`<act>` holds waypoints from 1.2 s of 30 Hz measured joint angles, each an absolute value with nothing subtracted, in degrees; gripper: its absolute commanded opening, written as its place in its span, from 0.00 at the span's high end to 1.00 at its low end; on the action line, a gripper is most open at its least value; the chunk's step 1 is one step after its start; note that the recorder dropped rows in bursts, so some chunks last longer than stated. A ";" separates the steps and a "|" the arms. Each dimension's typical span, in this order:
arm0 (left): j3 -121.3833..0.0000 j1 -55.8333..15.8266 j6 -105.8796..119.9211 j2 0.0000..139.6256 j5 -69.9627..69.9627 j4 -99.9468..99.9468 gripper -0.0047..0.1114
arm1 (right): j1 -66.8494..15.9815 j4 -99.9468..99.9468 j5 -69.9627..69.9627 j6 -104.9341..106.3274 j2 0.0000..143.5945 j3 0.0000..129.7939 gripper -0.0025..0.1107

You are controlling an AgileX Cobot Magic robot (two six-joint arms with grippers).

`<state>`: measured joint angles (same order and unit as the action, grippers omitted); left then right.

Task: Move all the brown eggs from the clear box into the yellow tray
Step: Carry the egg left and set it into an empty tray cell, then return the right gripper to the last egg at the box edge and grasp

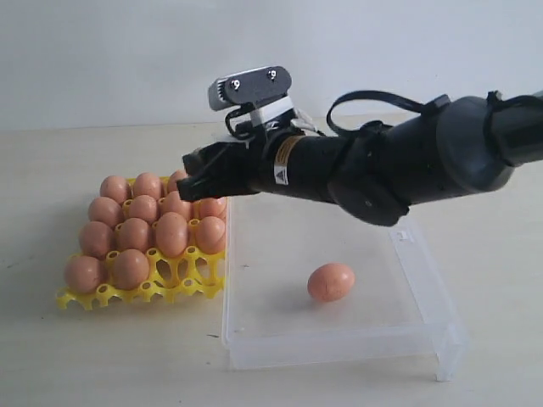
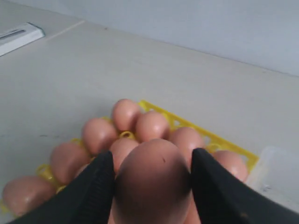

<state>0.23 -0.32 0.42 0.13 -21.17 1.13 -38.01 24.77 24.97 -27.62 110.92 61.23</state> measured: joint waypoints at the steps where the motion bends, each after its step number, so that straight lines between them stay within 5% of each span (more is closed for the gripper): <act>1: 0.23 -0.32 0.42 0.13 -21.17 1.13 0.96 | -38.51 25.81 26.52 -27.62 110.92 60.44 0.98; 23: 0.23 -0.32 0.42 0.13 -21.17 1.13 0.96 | -40.49 37.74 39.73 -31.26 118.49 58.25 0.98; 36: 0.23 -0.32 0.42 0.13 -21.17 1.13 0.96 | -40.58 36.59 40.09 -31.60 120.20 58.25 0.59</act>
